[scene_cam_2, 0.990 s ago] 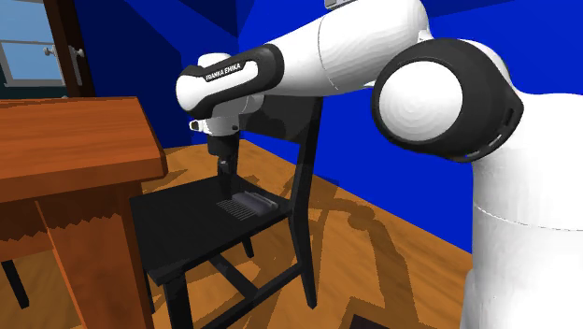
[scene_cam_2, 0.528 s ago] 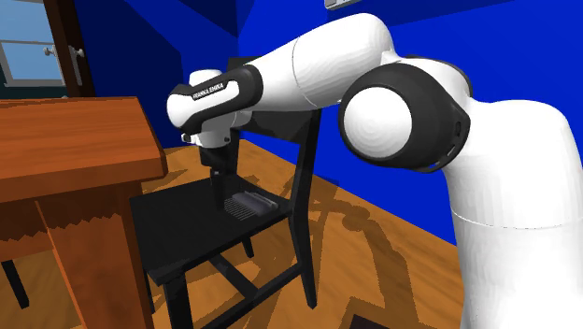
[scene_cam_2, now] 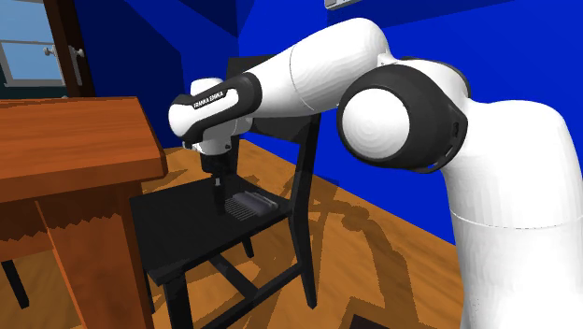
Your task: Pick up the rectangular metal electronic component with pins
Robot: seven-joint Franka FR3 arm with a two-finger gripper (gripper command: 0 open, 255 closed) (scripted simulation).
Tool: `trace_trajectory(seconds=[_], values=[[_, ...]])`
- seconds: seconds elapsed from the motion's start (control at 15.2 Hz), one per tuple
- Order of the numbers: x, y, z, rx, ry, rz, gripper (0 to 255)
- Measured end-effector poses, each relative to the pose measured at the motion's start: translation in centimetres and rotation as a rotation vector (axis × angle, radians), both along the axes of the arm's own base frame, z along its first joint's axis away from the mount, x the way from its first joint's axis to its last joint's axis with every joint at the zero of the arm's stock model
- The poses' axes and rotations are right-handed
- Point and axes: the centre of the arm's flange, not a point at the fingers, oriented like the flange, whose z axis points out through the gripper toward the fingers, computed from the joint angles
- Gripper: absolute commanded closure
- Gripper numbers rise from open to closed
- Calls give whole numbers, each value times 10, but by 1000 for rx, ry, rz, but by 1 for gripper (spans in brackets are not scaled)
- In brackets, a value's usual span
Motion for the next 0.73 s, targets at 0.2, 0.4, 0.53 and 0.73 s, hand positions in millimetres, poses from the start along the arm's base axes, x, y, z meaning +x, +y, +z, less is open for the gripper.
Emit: trace_trajectory(seconds=[0.2, 0.4, 0.53, 0.73], values=[[0, 0, 0, 0, -1, 1, 255], [0, 1, 0, 0, -1, 1, 255], [1, 0, 5, 0, 0, 0, 255], [0, 0, 20, 0, 0, 0, 255]])
